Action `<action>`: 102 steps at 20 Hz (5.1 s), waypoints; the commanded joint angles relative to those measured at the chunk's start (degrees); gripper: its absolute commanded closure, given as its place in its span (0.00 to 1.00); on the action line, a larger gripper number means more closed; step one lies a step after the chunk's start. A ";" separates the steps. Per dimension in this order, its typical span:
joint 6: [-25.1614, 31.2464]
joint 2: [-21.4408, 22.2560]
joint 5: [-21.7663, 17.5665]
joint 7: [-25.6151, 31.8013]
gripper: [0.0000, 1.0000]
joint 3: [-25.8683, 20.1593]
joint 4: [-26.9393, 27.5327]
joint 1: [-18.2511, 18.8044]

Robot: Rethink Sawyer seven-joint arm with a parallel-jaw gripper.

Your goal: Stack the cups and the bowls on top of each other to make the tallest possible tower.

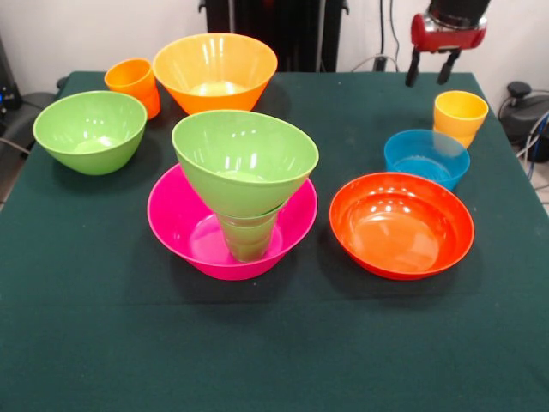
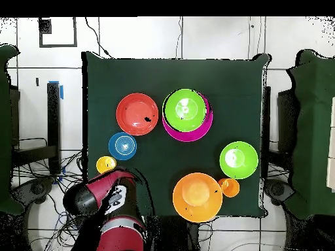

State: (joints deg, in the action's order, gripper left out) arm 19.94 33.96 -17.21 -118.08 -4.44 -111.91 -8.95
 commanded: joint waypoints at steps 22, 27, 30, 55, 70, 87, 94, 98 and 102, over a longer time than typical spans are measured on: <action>5.61 7.36 -1.49 0.31 0.00 -5.05 2.31 0.86; 5.53 6.43 -2.01 2.15 0.00 -6.47 4.69 2.21; 5.71 5.54 -2.13 3.06 0.00 -7.21 5.71 3.14; 11.57 3.89 -4.83 6.80 0.00 -10.89 10.11 7.83; 11.69 2.76 -6.58 8.42 0.00 -11.63 9.75 10.76; 6.94 -0.29 -9.60 3.40 0.00 -10.23 9.64 8.37; 6.48 -1.02 -10.17 2.95 0.00 -10.04 9.73 8.38; 6.78 -1.24 -10.29 2.92 0.00 -10.28 9.99 8.49; 6.68 -1.24 -10.46 2.35 0.00 -10.12 10.09 8.02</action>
State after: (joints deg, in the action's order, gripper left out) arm 27.20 35.30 -23.84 -118.08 -11.27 -104.34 0.12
